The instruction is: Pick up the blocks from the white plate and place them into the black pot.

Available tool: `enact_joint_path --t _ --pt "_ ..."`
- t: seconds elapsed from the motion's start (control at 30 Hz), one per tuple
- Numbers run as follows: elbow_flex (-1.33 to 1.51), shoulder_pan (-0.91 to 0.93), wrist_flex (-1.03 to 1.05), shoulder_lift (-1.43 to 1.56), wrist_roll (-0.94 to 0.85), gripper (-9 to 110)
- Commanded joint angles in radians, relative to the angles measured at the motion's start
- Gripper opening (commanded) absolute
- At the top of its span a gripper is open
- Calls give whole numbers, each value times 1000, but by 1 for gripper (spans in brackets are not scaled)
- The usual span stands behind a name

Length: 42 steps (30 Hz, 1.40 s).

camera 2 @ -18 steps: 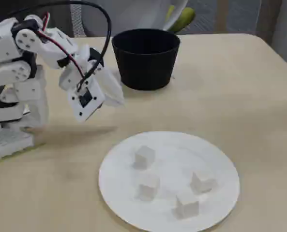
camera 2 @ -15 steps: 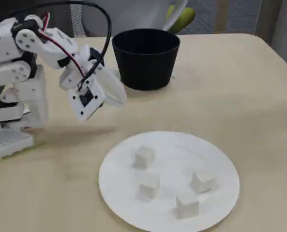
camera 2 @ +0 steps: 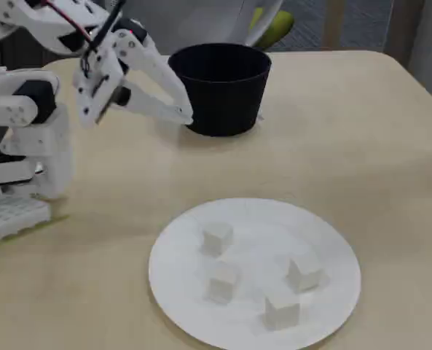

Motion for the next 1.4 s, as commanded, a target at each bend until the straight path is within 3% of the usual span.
enact_joint_path --t 0.0,0.2,0.5,1.07,1.2,1.37 --pt "-353 61 104 -377 -38 -2" --pt "-779 215 302 -834 100 -2" --pt "-1359 273 492 -1517 308 -2" --pt "-1816 402 494 -1991 601 -2" --pt "-1899 388 520 -2046 575 15" --pt "-1901 360 525 -2042 546 25"
